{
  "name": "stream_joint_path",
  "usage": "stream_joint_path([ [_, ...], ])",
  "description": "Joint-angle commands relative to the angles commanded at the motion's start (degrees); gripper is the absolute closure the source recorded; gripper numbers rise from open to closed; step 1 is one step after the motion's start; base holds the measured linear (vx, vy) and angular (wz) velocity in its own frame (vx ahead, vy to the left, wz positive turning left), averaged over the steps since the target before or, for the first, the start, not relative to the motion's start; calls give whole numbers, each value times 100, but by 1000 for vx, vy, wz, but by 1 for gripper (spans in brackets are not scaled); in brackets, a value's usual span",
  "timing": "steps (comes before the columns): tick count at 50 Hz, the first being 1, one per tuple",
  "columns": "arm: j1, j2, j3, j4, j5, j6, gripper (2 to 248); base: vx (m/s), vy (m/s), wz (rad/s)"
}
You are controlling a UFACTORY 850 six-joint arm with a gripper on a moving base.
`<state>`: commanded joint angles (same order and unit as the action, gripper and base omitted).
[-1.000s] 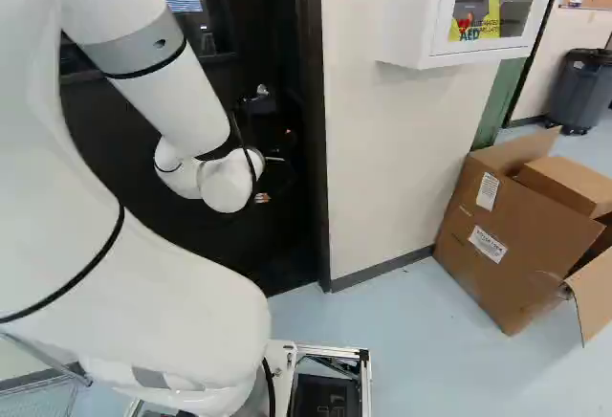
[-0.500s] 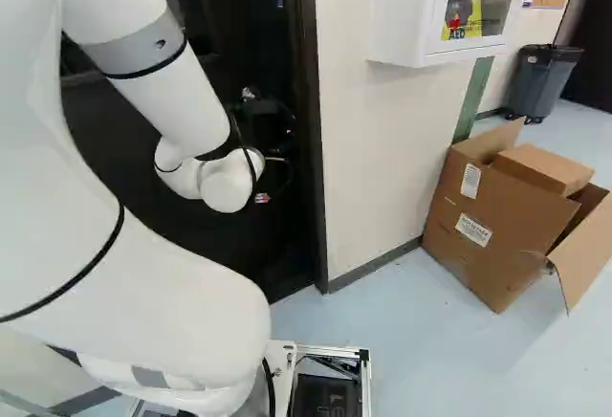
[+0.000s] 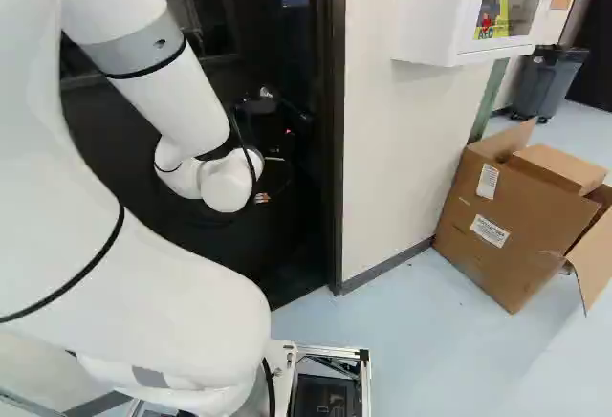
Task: Open the door and move inside
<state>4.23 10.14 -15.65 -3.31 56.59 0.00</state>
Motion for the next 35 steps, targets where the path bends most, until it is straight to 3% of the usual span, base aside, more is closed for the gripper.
stream_joint_path([
  [35, 0, 0, 0, 0, 0, 0, 3, 8, 78, 4],
])
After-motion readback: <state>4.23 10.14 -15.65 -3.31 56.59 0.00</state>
